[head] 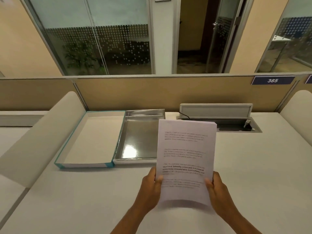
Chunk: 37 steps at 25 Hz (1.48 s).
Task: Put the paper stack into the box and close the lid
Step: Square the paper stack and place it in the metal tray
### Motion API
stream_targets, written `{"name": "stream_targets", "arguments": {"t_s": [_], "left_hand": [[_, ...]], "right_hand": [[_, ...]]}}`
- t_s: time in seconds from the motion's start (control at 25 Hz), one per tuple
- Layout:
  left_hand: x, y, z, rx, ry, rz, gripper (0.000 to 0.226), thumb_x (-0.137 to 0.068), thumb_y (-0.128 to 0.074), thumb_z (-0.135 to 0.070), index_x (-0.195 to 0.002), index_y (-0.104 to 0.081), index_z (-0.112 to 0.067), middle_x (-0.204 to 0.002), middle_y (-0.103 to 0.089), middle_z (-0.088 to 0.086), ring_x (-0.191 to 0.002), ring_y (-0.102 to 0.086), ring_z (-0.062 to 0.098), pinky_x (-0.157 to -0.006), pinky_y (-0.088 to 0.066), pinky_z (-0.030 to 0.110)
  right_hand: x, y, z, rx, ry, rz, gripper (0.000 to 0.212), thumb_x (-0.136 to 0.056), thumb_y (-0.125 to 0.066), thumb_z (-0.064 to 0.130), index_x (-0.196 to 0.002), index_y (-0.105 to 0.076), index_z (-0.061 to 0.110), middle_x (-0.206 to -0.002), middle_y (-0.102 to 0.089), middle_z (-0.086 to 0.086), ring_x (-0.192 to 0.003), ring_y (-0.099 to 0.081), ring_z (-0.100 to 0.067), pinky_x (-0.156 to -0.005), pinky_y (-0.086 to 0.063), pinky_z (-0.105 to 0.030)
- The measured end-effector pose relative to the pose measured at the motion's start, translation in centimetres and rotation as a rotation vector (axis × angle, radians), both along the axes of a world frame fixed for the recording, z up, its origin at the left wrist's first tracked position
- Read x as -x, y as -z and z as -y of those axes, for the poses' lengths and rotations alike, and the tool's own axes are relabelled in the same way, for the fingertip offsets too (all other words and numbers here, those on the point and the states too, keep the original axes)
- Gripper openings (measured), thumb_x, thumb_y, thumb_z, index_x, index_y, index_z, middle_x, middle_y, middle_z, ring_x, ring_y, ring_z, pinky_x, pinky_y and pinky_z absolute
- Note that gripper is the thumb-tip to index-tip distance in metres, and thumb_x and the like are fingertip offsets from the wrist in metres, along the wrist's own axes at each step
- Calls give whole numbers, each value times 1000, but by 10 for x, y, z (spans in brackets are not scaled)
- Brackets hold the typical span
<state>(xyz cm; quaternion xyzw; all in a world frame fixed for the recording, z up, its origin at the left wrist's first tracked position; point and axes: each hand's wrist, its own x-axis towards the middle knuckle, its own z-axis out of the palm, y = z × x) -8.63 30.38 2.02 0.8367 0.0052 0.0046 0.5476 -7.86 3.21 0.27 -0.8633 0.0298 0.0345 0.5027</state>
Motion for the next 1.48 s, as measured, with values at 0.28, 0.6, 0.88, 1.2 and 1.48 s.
{"name": "stream_targets", "arguments": {"t_s": [0.28,0.6,0.88,1.2,1.48], "left_hand": [[-48,-31,-95,125,-72,-181,29,-111,-46,-24,-133,-65,-24,-126,-75,-5,-107,-75,13,-84,-64,28],[-135,-31,-157,91,-178,-383,39,-109,-46,-15,-144,-64,-11,-139,-72,9,-116,-72,29,-100,-61,45],[-213,-17,-167,44,-340,-483,33,-108,-49,-10,-139,-60,-7,-135,-70,15,-82,-66,16,-56,-52,23],[-224,20,-172,-44,-293,-550,41,-106,-47,-6,-146,-57,-5,-138,-68,16,-98,-65,22,-77,-57,30],[-223,23,-164,-197,-274,-503,41,-104,-46,-4,-144,-54,-9,-140,-66,13,-101,-57,21,-70,-51,25]], "right_hand": [[-52,-22,-98,-74,30,-97,22,-109,-47,38,-120,-58,23,-118,-72,7,-103,-71,-13,-90,-61,-48],[-148,-44,-168,32,-56,-308,28,-109,-43,41,-123,-53,18,-121,-68,-5,-102,-70,-23,-73,-66,-40],[-238,-40,-200,195,-126,-406,40,-110,-40,38,-142,-48,13,-136,-64,-12,-117,-66,-34,-88,-65,-49],[-260,-14,-216,456,-176,-428,34,-108,-45,31,-132,-57,8,-111,-65,-8,-96,-67,-28,-85,-64,-41],[-252,-11,-226,592,-275,-431,36,-102,-58,37,-128,-60,13,-128,-69,-7,-102,-66,-24,-88,-57,-34]]}}
